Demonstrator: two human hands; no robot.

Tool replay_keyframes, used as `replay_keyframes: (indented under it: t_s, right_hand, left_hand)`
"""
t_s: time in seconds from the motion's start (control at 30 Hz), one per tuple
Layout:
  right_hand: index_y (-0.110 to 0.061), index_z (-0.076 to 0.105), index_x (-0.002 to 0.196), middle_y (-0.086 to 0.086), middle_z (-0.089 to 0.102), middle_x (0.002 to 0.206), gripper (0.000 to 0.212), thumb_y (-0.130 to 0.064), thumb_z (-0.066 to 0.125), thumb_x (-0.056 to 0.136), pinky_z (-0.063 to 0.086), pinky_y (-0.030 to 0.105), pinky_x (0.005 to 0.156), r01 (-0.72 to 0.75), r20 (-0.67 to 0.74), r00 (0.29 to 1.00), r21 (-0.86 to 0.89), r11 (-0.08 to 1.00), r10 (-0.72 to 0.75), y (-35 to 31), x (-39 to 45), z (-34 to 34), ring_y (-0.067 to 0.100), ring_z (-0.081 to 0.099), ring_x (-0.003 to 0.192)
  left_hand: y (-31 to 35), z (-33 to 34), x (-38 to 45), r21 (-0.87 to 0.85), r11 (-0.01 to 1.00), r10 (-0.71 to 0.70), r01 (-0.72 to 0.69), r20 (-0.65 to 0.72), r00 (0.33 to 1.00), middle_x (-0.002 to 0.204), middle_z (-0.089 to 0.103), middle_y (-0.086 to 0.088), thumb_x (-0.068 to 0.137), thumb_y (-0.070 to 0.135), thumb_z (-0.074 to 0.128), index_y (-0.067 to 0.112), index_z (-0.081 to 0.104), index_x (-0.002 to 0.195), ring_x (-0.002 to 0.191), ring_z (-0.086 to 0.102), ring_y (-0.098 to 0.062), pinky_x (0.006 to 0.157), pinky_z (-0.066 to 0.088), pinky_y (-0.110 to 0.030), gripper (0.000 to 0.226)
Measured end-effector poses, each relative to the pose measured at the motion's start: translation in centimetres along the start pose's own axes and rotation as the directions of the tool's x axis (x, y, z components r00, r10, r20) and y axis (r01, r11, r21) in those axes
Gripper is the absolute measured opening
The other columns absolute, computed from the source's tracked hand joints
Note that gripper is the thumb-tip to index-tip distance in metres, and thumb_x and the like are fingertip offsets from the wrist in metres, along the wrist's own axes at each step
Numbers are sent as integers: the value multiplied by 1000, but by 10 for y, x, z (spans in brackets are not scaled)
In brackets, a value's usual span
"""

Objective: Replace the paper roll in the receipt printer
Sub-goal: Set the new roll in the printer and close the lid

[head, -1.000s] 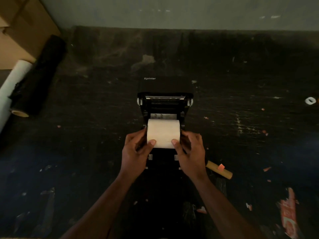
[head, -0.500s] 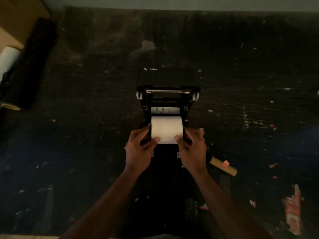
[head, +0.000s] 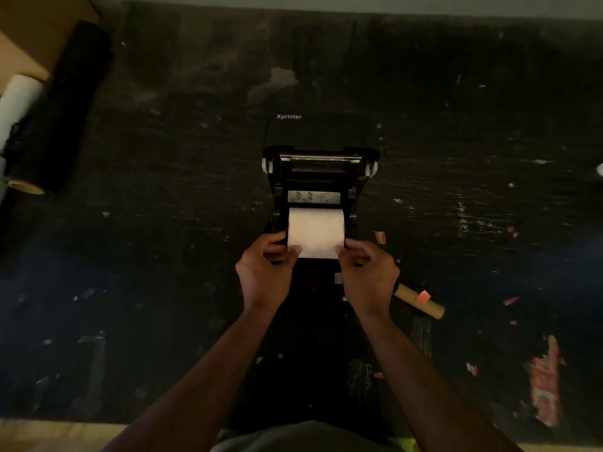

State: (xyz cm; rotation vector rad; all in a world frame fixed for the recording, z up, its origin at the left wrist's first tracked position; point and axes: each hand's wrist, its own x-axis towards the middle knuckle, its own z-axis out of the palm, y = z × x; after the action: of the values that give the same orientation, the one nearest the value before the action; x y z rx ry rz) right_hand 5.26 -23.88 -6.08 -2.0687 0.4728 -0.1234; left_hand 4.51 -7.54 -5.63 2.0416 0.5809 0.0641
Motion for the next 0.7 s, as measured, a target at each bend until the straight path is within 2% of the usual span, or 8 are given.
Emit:
replay_keyframes:
  t_s: [0.07,0.17,0.23,0.33,0.4,0.53,0.63,0.7]
  right_hand:
    - [-16,80,92,-11,74,76,6,-17,81,85,54,10,71,-84,-4,996,65,994,85,0,0,-2,-7,68,69]
    - [-18,80,83,-1,77,72,2,-16,82,83,61,29,70,-283,102,958,210,936,267,2,7,-3,10,73,69]
    - [-16,79,84,1,77,74,4,-14,82,83,57,24,60,-437,243,894,280,855,377,0,13,-5,12,70,66]
    - [-14,79,88,0,75,77,9,-20,83,82,48,24,58,-545,396,810,238,804,432,-2,21,-11,9,64,64]
    - [-14,78,87,0,73,75,8,-21,81,84,46,26,59,-555,429,790,196,808,438,-1,25,-14,10,63,64]
    - [-15,74,80,-1,68,72,9,-21,78,86,44,26,57,-505,433,800,112,856,416,-2,31,-19,11,58,63]
    - [-17,72,75,-2,63,68,12,-19,78,86,44,23,55,-467,457,798,57,882,393,0,33,-20,10,54,61]
    - [-17,71,72,-4,61,64,15,-16,78,84,41,19,51,-449,468,798,41,893,379,3,34,-20,9,52,59]
  left_hand:
    - [1,-1,-4,-57,996,-65,63,-30,997,85,76,14,83,25,85,23,77,105,77,70,10,64,49,-1,24]
    - [-3,-3,-3,-150,970,-183,189,49,982,81,79,10,82,26,85,27,77,101,76,75,0,66,58,-13,20]
    - [-4,-4,1,-265,904,-306,335,145,941,85,81,8,84,22,84,25,78,99,80,78,-7,74,63,-25,17]
    - [-5,-9,11,-352,804,-399,480,280,873,96,82,-2,84,22,84,16,79,101,91,80,-15,82,63,-29,18]
    - [-6,-12,16,-350,785,-395,511,352,848,99,82,-6,83,27,85,14,78,104,94,79,-17,80,62,-28,26]
    - [-7,-16,23,-285,805,-399,521,389,830,98,81,-4,81,39,85,15,78,101,92,80,-16,74,60,-26,31]
    - [-11,-16,27,-211,844,-388,493,393,834,100,82,-7,80,40,85,16,78,95,90,79,-16,72,57,-26,29]
    - [-10,-19,27,-167,861,-384,480,407,829,100,80,-7,82,38,84,13,77,99,85,76,-15,70,54,-25,31]
